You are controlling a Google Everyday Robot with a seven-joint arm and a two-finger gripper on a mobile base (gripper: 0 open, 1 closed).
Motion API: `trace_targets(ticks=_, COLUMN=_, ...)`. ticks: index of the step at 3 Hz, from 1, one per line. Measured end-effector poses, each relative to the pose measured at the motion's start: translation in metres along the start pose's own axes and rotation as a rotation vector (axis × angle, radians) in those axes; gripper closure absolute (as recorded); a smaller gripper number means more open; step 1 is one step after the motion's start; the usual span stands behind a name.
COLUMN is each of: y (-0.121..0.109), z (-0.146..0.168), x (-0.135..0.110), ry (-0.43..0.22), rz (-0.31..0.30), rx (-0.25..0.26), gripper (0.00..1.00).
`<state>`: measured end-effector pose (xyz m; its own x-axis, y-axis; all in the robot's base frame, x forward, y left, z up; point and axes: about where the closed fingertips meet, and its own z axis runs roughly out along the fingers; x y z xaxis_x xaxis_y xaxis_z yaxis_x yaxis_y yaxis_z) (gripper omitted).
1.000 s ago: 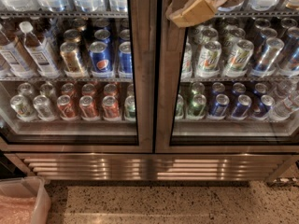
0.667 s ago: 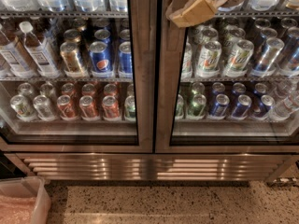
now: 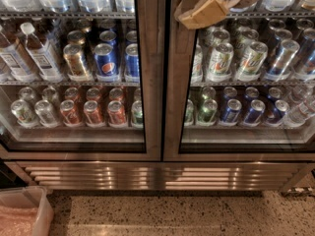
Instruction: Open right fridge door
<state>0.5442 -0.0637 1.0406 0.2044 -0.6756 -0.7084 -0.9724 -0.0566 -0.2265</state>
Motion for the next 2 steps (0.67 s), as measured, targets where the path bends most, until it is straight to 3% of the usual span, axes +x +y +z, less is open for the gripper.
trace_targets(ticks=2, y=-0.0024, z=-0.0025, x=-0.0028, ry=-0.013, rz=-0.011, rx=0.007, gripper=1.0)
